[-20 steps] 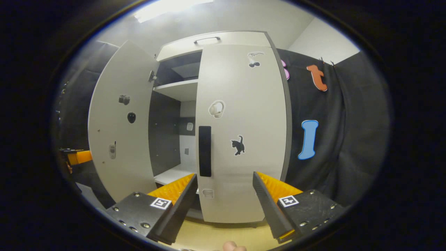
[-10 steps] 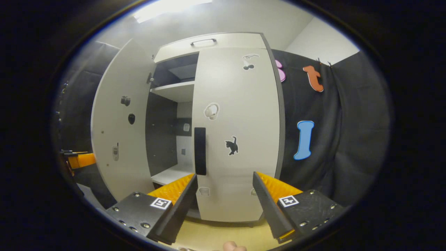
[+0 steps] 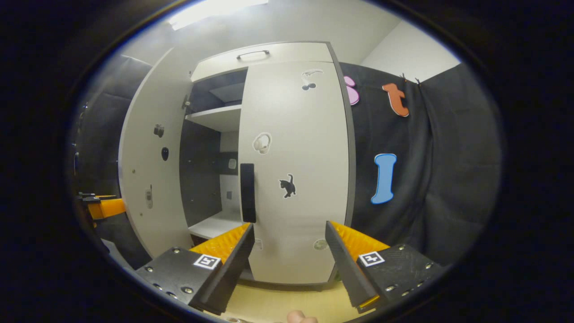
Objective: Grasp the bottle in the cabinet with the left hand and place it on the coaster, then close the right door with the right hand and the left door with the left hand.
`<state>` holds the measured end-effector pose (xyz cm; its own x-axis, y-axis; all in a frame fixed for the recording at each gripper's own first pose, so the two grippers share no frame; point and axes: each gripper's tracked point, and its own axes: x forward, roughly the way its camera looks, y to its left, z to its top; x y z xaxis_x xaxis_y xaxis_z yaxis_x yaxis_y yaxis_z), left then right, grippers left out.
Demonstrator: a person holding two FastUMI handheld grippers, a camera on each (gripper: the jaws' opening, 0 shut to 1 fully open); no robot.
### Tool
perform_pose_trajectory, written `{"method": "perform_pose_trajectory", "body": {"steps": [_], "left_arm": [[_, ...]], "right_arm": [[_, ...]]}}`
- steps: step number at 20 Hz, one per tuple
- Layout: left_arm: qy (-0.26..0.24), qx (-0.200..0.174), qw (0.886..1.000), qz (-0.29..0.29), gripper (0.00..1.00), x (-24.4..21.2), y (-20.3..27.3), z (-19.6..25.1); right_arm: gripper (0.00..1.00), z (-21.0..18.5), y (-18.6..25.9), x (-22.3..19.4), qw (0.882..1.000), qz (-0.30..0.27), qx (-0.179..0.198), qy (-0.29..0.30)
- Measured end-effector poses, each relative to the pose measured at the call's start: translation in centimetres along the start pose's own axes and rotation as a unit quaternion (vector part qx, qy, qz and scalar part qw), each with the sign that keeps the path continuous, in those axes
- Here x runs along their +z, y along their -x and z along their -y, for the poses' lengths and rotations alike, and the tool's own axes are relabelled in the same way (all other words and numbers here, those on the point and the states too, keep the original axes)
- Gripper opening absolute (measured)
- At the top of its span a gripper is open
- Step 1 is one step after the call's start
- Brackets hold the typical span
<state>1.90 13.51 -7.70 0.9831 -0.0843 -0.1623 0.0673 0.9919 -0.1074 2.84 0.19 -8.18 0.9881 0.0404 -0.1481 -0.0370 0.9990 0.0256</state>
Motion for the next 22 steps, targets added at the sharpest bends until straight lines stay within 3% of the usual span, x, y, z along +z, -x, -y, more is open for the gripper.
{"method": "perform_pose_trajectory", "body": {"steps": [1,7,19,20,22], "left_arm": [[0.003,-0.007,1.000,0.000,0.94,-0.1,-0.3,0.5],[0.030,-0.047,0.998,0.007,0.94,0.1,-1.7,2.9],[0.021,-0.065,0.998,0.011,0.94,0.2,-4.2,5.0],[0.018,-0.064,0.998,0.010,0.89,0.2,-4.4,4.9],[0.023,-0.078,0.997,0.008,0.99,-0.1,-5.0,5.8]], "right_arm": [[0.93,0.2,-0.1,0.0,1.000,-0.001,-0.001,-0.001],[0.96,2.0,0.4,0.1,1.000,0.003,-0.020,-0.001],[0.96,5.8,0.9,0.0,0.998,0.000,-0.055,-0.022],[0.96,6.0,0.9,-0.1,0.998,0.000,-0.056,-0.021],[0.96,6.4,1.1,-0.1,0.998,0.001,-0.060,-0.021]]}}
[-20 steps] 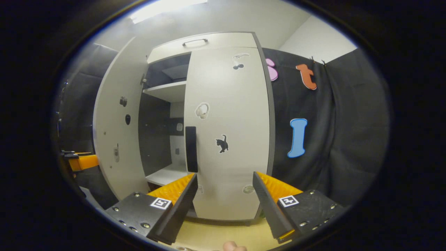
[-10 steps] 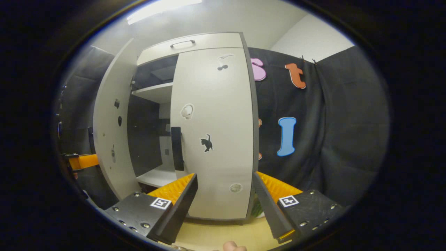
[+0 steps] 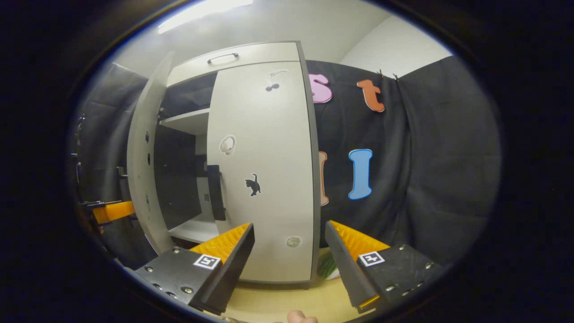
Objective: Grasp the bottle in the cabinet with the left hand and place it on the coaster, then close the right door with the right hand and the left door with the left hand.
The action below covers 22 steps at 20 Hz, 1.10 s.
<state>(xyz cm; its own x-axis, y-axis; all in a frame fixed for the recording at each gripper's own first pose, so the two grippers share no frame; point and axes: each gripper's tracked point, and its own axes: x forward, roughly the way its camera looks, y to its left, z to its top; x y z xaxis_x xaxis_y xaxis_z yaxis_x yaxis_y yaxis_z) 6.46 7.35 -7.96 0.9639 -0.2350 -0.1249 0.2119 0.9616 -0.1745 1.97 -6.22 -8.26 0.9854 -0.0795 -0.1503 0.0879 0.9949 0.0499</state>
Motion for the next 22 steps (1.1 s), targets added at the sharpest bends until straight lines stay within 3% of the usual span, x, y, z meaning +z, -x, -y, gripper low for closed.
{"method": "perform_pose_trajectory", "body": {"steps": [8,10,13,22], "left_arm": [[-0.001,-0.021,1.000,-0.004,0.99,-0.3,-2.2,1.7],[0.014,-0.021,1.000,-0.004,1.00,-0.5,-2.5,1.9],[0.039,-0.023,0.999,-0.005,1.00,-0.8,-3.2,2.4],[0.024,-0.036,0.999,-0.011,1.00,-1.2,-6.5,4.1]], "right_arm": [[0.96,2.1,0.3,0.3,1.000,0.003,-0.019,-0.003],[0.93,2.6,0.4,0.2,1.000,0.001,-0.023,-0.004],[0.96,3.1,0.5,0.4,1.000,0.000,-0.025,-0.001],[0.96,4.4,1.4,0.8,0.999,0.003,-0.037,0.013]]}}
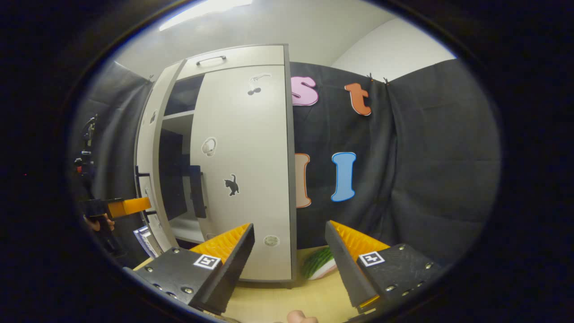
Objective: Grasp the bottle in the cabinet with the left hand and place it on the coaster, then close the right door with the right hand and the left door with the left hand.
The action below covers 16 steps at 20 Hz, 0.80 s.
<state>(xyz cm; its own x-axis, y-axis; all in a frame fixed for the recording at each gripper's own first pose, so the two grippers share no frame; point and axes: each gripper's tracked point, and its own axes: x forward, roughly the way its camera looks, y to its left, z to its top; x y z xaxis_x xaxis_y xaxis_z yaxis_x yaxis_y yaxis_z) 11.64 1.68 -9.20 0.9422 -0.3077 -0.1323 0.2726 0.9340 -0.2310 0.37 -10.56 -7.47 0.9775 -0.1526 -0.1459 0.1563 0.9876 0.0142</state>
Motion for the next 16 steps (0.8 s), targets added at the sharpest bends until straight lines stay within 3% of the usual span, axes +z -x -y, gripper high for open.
{"method": "perform_pose_trajectory", "body": {"steps": [16], "left_arm": [[-0.019,-0.009,1.000,-0.009,1.00,-0.5,-4.5,1.0]], "right_arm": [[0.96,0.7,-0.2,0.4,1.000,0.001,-0.003,0.015]]}}
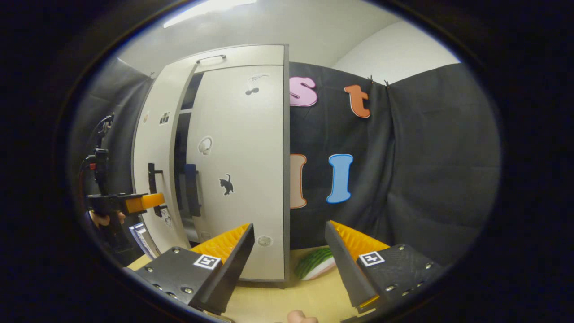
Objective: Grasp the bottle in the cabinet with the left hand and place it on the coaster, then close the right door with the right hand and the left door with the left hand.
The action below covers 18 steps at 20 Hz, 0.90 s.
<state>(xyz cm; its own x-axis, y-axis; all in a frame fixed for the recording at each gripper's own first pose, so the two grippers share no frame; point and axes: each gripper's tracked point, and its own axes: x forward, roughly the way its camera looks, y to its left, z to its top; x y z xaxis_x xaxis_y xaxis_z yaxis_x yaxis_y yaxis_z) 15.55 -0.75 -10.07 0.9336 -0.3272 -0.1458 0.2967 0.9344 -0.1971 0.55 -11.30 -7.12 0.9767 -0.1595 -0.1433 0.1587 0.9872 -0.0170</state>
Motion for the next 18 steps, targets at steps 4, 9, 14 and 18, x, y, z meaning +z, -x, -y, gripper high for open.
{"method": "perform_pose_trajectory", "body": {"steps": [4,9,14,18], "left_arm": [[-0.010,0.001,1.000,-0.007,1.00,-0.4,-1.1,0.1],[-0.008,0.001,1.000,-0.017,1.00,-1.2,-2.1,0.1],[-0.013,0.000,1.000,-0.028,1.00,-2.0,-3.2,-0.1],[-0.021,0.003,0.999,-0.030,1.00,-2.1,-3.8,-0.3]], "right_arm": [[0.96,0.6,0.2,0.1,1.000,0.003,-0.008,0.002],[0.96,1.9,0.5,0.3,1.000,0.008,-0.023,0.000],[0.96,3.2,1.0,0.4,0.999,0.011,-0.038,-0.002],[0.96,3.9,1.7,0.5,0.999,0.016,-0.047,0.000]]}}
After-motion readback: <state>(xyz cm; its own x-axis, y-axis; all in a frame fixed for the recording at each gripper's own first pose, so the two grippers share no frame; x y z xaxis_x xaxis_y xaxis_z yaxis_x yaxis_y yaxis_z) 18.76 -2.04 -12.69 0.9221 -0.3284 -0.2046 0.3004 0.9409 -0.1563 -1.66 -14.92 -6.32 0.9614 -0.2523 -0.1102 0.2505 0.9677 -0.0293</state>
